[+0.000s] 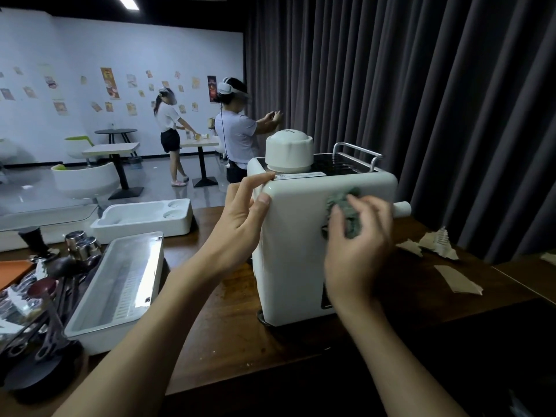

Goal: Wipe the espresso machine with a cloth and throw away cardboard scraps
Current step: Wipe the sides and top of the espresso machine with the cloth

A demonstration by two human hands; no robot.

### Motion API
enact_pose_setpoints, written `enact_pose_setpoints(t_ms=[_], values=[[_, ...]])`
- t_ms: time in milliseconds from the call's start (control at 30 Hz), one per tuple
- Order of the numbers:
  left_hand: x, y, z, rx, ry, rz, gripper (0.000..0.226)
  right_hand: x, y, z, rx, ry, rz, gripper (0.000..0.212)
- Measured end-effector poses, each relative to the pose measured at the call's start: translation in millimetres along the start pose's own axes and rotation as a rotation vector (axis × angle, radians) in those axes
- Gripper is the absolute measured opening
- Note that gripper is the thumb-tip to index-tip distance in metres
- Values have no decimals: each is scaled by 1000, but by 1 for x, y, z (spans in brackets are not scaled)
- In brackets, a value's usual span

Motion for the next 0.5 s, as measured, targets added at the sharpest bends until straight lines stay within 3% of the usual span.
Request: enact_pose_setpoints(t_ms=[133, 200, 400, 500], values=[[0, 0, -1, 14, 3, 0, 32, 29, -44, 18, -270, -284, -46, 24], [0, -1, 0, 13, -6, -3, 31, 25, -37, 8, -299, -291, -40, 25], [2, 0, 0, 8, -15, 5, 26, -18, 30, -41, 95, -23, 63, 26], [2, -1, -1, 9, -4, 1, 28, -6, 15, -41, 37, -55, 64, 25]])
Point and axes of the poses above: each hand's wrist, its own z-axis away from the middle knuckle, its own x-axis out of the palm, y = z × x, the point moved 7 cm from there along -z, towards the middle knuckle, and after that the axes turned 9 degrees about -x, right-handed, at the moved point
